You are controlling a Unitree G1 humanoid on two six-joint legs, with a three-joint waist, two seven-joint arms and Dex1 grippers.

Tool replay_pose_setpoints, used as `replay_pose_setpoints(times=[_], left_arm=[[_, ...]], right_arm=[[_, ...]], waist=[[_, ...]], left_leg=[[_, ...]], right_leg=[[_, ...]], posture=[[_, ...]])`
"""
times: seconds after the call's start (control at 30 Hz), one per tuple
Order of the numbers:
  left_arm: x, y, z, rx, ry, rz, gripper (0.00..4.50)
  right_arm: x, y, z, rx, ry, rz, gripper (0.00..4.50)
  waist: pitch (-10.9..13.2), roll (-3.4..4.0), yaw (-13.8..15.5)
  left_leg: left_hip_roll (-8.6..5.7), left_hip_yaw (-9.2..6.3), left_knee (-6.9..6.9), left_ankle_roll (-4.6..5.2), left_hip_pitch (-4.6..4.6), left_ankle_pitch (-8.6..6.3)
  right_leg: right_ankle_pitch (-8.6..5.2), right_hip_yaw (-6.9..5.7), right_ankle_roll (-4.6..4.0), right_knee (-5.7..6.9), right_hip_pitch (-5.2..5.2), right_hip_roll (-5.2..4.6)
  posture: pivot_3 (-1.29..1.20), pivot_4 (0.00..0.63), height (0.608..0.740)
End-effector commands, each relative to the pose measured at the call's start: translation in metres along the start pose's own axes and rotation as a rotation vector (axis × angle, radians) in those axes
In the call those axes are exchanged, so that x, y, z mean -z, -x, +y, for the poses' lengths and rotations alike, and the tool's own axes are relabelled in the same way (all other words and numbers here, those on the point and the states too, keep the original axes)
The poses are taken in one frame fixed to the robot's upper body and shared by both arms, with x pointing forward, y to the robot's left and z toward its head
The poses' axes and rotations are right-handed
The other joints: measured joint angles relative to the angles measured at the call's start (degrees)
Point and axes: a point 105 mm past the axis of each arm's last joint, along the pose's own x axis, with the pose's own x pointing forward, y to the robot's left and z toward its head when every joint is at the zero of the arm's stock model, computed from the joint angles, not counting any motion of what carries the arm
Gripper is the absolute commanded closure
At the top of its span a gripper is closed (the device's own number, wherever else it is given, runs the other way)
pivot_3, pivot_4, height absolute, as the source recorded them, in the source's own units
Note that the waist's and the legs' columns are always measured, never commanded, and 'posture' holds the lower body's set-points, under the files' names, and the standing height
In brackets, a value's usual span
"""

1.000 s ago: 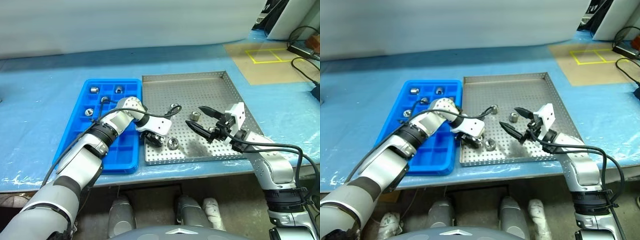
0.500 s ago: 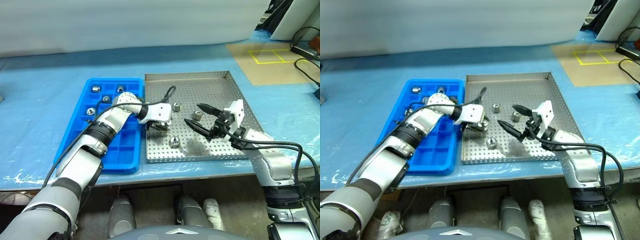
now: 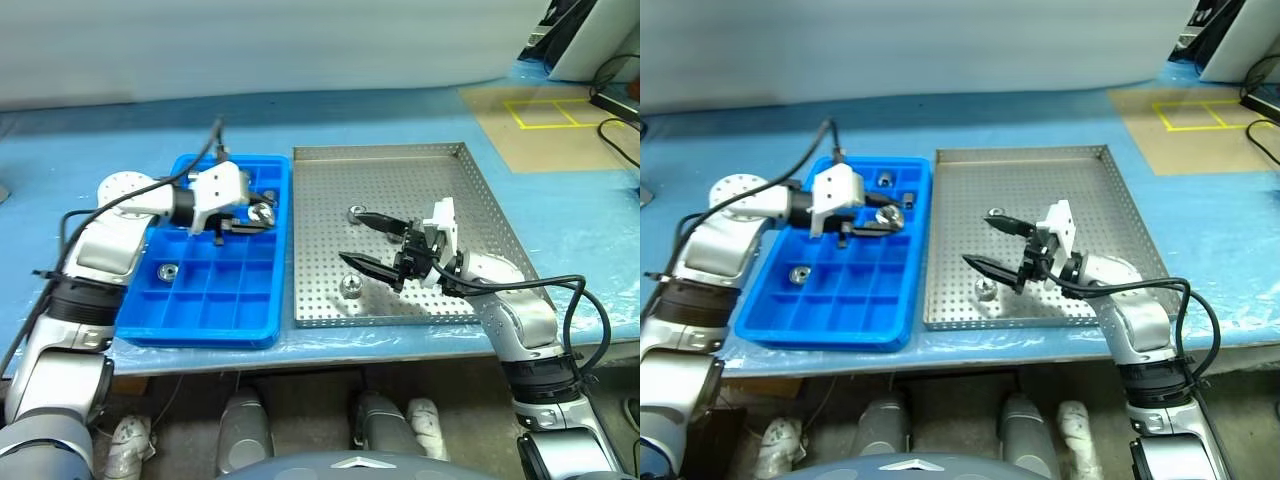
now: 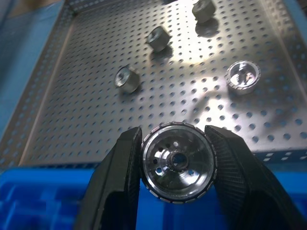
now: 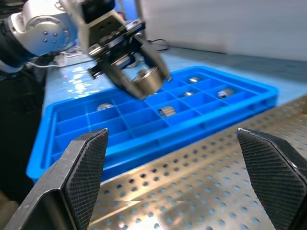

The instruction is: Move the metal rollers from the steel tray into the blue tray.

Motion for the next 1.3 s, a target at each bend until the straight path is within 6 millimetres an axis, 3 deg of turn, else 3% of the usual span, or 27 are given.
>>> replay_pose_setpoints(times=[0.03,0.17,0.33,0.63,0.87,1.03,1.07,1.2,1.3], left_arm=[[0.012,0.021,0.005,-0.143,0.067,0.018,2.79],[0.044,0.034,-0.006,-0.253,0.162,0.092,2.79],[0.069,0.034,0.002,-0.464,0.226,0.119,2.79],[0.08,0.011,-0.015,-0.456,0.296,0.135,2.79],[0.093,0.009,-0.017,-0.442,0.361,0.177,2.79],[0.082,0.003,-0.011,-0.433,0.318,0.159,1.11],[0.072,0.0,-0.013,-0.396,0.322,0.12,0.82],[0.023,-0.008,-0.019,-0.248,0.321,-0.036,0.82],[-0.002,-0.015,-0.021,-0.16,0.296,-0.092,0.82]], right_arm=[[-0.012,-0.009,-0.002,-0.054,0.032,-0.04,0.0],[-0.018,-0.017,-0.005,-0.106,0.031,-0.054,0.0],[-0.025,-0.022,-0.01,-0.147,0.036,-0.061,0.0],[-0.028,-0.021,-0.013,-0.154,0.043,-0.048,0.0],[-0.027,-0.018,-0.017,-0.117,0.05,-0.038,0.0],[-0.027,-0.017,-0.018,-0.102,0.05,-0.04,0.0],[-0.027,-0.017,-0.018,-0.097,0.049,-0.04,0.0],[-0.024,-0.014,-0.02,-0.073,0.048,-0.034,0.0],[-0.024,-0.012,-0.021,-0.047,0.048,-0.036,0.0]], waist=[[0.0,0.0,0.3],[0.0,-0.01,1.5],[0.0,-0.03,3.4],[0.0,-0.05,4.6],[0.0,-0.05,4.5],[0.0,-0.05,4.6],[0.0,-0.05,4.6],[0.0,-0.06,5.0],[0.0,-0.07,4.9]], left_leg=[[0.0,0.0,0.02,-0.02,0.01,0.01],[0.02,-0.01,0.01,-0.05,-0.03,0.03],[0.07,-0.16,0.02,-0.06,-0.15,0.04],[0.06,-0.2,0.12,-0.09,-0.19,0.07],[0.05,-0.2,0.13,-0.13,-0.16,0.09],[0.05,-0.2,0.13,-0.16,-0.16,0.11],[0.03,-0.2,0.13,-0.16,-0.18,0.11],[-0.03,-0.22,0.16,-0.12,-0.31,0.09],[-0.01,-0.25,0.21,-0.11,-0.37,0.09]], right_leg=[[0.0,-0.01,0.0,0.0,0.0,0.0],[0.0,-0.07,0.0,0.04,-0.04,0.01],[-0.01,-0.11,-0.02,0.15,-0.07,0.01],[-0.01,-0.11,-0.02,0.18,-0.06,0.0],[-0.01,-0.11,-0.01,0.2,-0.05,0.0],[-0.01,-0.11,-0.01,0.2,-0.05,0.0],[0.0,-0.11,-0.01,0.2,-0.05,0.0],[-0.01,-0.11,-0.01,0.18,-0.05,-0.01],[-0.01,-0.12,-0.01,0.19,-0.06,-0.01]], posture=[[0.13,0.15,0.74],[0.2,0.15,0.74],[0.25,0.15,0.74],[0.23,0.15,0.74],[0.21,0.15,0.74],[0.19,0.15,0.74],[0.19,0.15,0.74],[0.16,0.15,0.74],[0.16,0.15,0.74]])
